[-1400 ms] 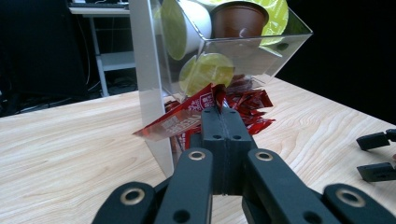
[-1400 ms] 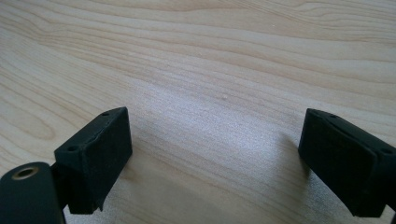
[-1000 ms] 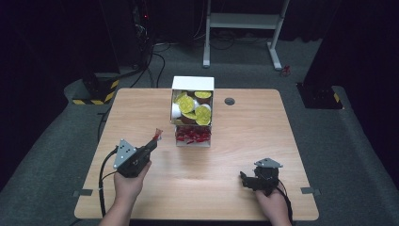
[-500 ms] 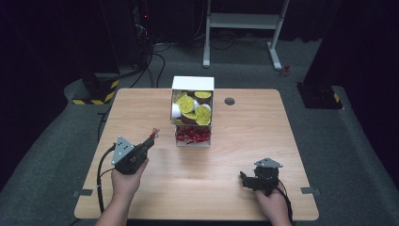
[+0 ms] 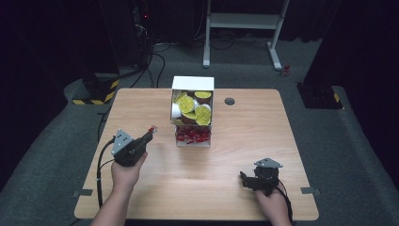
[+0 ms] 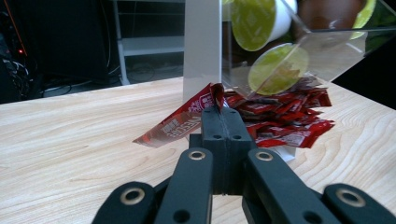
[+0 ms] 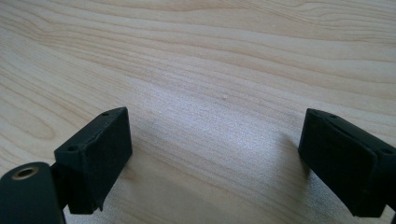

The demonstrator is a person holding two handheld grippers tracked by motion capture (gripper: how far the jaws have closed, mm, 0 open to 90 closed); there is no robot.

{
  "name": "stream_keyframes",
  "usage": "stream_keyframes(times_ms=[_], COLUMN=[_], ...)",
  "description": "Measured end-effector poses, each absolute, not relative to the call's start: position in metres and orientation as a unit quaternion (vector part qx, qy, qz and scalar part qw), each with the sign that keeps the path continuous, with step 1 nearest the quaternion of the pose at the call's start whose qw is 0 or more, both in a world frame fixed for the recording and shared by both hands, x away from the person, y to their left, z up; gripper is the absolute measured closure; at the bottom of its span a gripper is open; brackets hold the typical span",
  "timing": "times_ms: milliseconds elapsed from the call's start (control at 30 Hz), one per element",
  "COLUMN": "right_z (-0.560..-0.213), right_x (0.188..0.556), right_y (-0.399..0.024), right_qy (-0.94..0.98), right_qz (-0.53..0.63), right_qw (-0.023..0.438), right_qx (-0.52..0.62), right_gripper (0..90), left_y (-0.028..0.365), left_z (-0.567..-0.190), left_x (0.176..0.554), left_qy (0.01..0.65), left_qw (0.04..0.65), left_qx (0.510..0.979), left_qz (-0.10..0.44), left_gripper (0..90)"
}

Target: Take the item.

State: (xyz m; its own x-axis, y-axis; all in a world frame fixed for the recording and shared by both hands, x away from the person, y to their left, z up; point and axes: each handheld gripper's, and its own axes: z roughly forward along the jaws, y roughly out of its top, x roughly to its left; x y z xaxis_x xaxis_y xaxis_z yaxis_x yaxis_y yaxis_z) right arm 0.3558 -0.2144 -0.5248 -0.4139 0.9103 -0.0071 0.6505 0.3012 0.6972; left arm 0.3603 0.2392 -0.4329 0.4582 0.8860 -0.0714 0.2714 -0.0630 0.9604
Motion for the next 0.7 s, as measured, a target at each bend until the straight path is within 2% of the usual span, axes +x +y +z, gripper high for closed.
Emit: stream_keyframes(times_ms=[700], right_z=[-0.525], right_x=[0.356], right_y=[-0.215], right_qy=[0.780], right_qz=[0.314], right_qw=[0.207], right_qx=[0.499], right_gripper=[9.5], left_y=[0.246], left_z=[-0.452], left_x=[0.399], left_qy=[0.459], left_qw=[0.524], left_qx=[0.665], left_qz=[0.269], left_gripper=[90.0])
